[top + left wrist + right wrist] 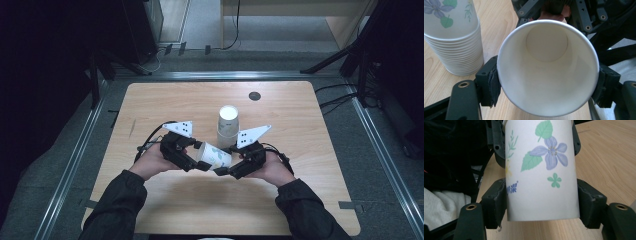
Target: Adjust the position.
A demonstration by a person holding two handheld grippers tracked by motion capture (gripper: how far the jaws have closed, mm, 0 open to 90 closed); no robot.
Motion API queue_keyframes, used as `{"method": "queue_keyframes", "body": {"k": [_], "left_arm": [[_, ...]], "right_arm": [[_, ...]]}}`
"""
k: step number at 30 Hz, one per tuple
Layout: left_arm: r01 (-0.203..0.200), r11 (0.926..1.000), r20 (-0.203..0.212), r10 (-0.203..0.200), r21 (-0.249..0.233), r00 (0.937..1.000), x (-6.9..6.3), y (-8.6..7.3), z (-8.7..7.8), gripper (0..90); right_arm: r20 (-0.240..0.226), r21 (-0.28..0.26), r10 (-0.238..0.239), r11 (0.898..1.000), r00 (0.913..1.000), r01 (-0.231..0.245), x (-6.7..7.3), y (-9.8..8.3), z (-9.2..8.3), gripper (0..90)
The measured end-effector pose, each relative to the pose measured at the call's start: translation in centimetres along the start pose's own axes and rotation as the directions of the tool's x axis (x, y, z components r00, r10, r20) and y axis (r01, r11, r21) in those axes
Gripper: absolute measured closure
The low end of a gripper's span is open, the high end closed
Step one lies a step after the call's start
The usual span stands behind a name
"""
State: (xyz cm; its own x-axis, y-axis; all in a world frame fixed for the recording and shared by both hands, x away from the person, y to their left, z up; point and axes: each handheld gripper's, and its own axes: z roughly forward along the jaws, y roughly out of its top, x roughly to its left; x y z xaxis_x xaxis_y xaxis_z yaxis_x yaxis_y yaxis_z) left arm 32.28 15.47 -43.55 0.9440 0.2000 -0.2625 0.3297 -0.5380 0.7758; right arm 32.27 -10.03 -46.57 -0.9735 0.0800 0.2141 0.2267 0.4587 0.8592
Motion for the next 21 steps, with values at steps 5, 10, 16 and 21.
{"method": "queue_keyframes", "body": {"k": [5,10,16,21], "left_arm": [[-0.008,0.9999,-0.031,0.009,0.01,0.9995,-0.1,0.4,-0.7,24.7],[-0.038,0.9948,-0.077,0.045,0.095,0.996,-0.6,1.0,-1.1,24.7],[-0.063,0.9637,-0.118,0.097,0.259,0.9883,-1.1,1.4,-0.4,24.6],[-0.064,0.9391,-0.116,0.109,0.338,0.9873,-1.2,1.6,0.7,24.5]], "right_arm": [[0.012,0.008,0.007,1.0,0.9999,-0.007,-0.2,0.0,-0.1,26.0],[0.026,0.037,0.013,0.999,0.9996,-0.014,-0.2,-0.2,0.0,25.5],[0.038,0.067,0.009,0.998,0.9992,-0.012,-0.2,-0.3,0.8,25.5],[0.034,0.09,0.0,0.996,0.9994,-0.003,-0.1,-0.4,1.6,25.8]]}}
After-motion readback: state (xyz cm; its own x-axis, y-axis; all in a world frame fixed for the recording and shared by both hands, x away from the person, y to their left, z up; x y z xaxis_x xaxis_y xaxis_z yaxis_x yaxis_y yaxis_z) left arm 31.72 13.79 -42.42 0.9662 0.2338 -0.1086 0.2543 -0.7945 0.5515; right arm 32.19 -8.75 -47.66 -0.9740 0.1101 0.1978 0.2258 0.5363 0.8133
